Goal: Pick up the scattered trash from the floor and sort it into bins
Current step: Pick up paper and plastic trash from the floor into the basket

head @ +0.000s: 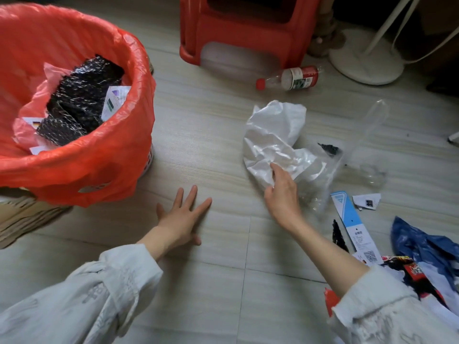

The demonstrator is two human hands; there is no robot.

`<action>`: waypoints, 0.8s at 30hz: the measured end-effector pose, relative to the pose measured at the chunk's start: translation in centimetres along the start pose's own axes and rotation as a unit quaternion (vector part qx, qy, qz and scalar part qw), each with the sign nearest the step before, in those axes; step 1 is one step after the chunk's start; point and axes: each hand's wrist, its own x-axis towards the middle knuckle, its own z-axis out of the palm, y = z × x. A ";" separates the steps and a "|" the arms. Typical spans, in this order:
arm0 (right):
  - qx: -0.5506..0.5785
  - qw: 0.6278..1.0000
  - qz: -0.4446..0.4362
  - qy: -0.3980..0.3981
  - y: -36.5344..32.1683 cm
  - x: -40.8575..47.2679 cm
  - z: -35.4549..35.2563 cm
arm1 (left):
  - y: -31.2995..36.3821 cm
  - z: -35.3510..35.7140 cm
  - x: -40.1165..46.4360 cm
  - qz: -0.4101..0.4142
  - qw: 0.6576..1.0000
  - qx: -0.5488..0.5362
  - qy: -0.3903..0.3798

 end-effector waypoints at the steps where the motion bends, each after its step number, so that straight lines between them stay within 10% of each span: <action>1: 0.020 1.000 -0.002 -0.007 -0.4 -0.8 -0.2 | -0.1 -0.1 0.0 0.003 1.000 -0.003 0.002; 5: 0.054 0.998 -0.018 -0.021 -1.1 -4.2 -1.6 | -0.7 0.4 -1.0 0.025 0.985 -0.123 0.122; 9: 0.032 0.998 -0.016 -0.057 -0.2 -7.6 -1.3 | -1.0 1.4 -3.3 0.063 0.888 -0.302 0.340; 16: -0.035 0.989 -0.042 -0.140 1.2 -11.0 0.5 | 2.1 1.1 -3.7 0.107 0.929 -0.296 0.196; 24: 0.176 0.982 -0.040 -0.053 0.6 -10.6 -0.6 | 5.2 1.2 -5.9 0.209 0.923 -0.243 0.214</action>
